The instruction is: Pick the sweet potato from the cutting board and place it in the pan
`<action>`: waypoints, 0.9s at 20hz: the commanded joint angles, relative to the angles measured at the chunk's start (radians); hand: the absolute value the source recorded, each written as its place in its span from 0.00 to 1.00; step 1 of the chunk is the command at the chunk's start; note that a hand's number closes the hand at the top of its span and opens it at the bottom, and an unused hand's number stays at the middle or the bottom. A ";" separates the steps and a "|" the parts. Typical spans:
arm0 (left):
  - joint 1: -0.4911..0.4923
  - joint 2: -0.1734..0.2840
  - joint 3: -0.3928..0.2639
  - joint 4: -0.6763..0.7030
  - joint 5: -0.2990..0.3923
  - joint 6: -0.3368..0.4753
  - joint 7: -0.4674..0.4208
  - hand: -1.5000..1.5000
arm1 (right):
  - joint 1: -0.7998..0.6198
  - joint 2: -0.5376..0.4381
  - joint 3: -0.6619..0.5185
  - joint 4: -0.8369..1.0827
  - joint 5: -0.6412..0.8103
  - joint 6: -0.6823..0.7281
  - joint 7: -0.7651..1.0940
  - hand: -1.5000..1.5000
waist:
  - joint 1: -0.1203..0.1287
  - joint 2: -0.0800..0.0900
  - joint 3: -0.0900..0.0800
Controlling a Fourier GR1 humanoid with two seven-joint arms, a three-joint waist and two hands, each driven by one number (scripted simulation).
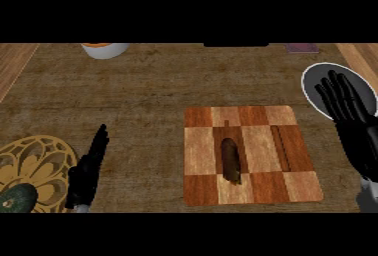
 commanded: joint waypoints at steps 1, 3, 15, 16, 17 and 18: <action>0.000 0.000 0.021 -0.039 0.008 -0.031 -0.029 0.50 | -0.082 -0.012 0.022 -0.003 0.046 0.008 0.063 1.00 | 0.029 0.043 0.013; -0.113 0.033 0.077 -0.074 0.055 -0.053 0.054 0.50 | -0.190 -0.010 0.149 -0.019 0.119 -0.002 0.187 1.00 | 0.045 0.044 0.011; -0.186 0.078 0.180 -0.149 0.166 -0.097 0.207 0.50 | -0.265 -0.280 0.340 -0.202 0.596 0.065 0.539 0.00 | 0.013 0.037 0.012; -0.160 0.070 0.176 -0.152 0.166 -0.094 0.195 0.50 | -0.286 -0.329 0.351 -0.248 0.592 0.132 0.578 0.00 | 0.013 0.035 0.012; -0.157 0.063 0.172 -0.161 0.155 -0.088 0.191 0.50 | -0.334 -0.341 0.320 -0.246 0.550 0.194 0.598 0.00 | 0.021 0.038 0.012; -0.175 0.077 0.184 -0.167 0.167 -0.098 0.218 0.50 | -0.365 -0.354 0.339 -0.261 0.539 0.250 0.618 0.00 | 0.024 0.039 0.012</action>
